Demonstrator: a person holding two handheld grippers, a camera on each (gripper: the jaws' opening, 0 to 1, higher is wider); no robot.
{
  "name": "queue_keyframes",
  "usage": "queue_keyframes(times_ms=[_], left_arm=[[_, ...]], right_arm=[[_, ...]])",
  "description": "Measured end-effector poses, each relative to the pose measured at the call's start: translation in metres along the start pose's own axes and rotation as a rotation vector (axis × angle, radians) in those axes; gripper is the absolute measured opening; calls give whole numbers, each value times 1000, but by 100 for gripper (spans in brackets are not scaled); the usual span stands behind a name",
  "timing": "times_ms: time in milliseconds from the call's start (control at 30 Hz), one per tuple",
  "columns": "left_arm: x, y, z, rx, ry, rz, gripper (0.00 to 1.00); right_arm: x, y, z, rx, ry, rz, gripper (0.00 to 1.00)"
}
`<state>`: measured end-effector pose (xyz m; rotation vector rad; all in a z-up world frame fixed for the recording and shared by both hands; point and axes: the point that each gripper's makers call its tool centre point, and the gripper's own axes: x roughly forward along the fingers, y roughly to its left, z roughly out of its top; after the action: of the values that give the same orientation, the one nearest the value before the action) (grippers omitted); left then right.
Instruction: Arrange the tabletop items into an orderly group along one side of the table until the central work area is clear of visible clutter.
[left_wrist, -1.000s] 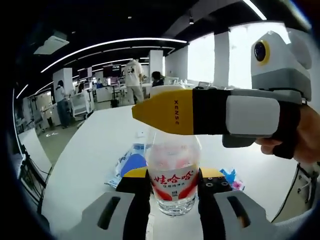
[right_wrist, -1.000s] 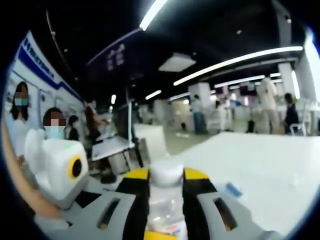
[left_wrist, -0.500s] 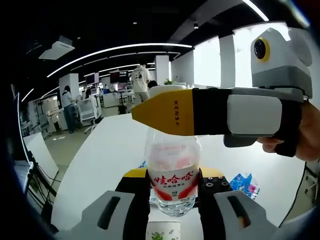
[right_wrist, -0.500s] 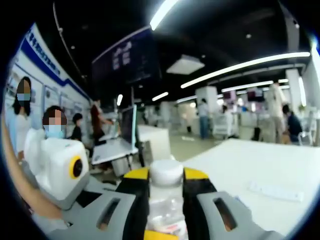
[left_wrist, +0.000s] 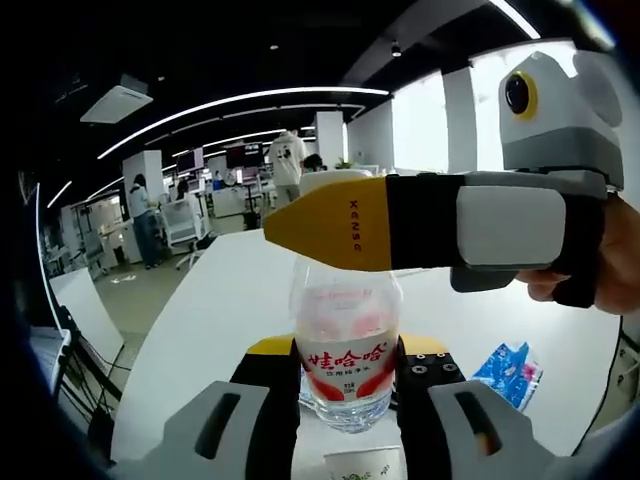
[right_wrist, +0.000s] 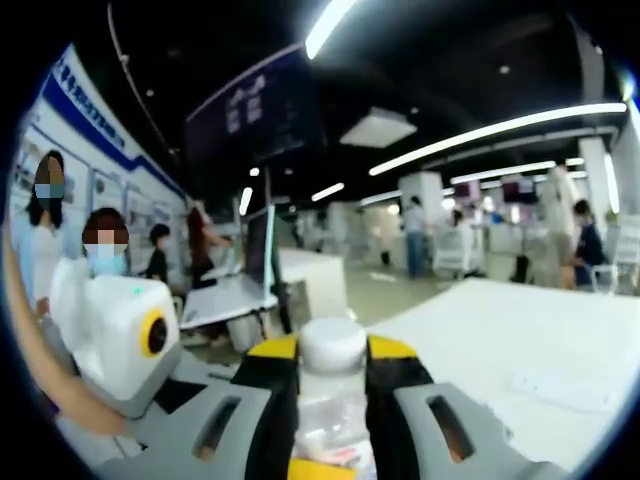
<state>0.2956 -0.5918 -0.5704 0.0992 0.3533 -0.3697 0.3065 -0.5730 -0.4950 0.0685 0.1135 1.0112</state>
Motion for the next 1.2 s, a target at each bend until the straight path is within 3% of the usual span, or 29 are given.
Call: queue_keyframes(times_ms=[667, 1200], left_arm=[[19, 37, -56, -34, 58, 16, 35], [36, 45, -74, -52, 45, 17, 35]], right_arm=[[43, 3, -57, 34, 90, 59, 21], [55, -3, -79, 6, 92, 93, 21]])
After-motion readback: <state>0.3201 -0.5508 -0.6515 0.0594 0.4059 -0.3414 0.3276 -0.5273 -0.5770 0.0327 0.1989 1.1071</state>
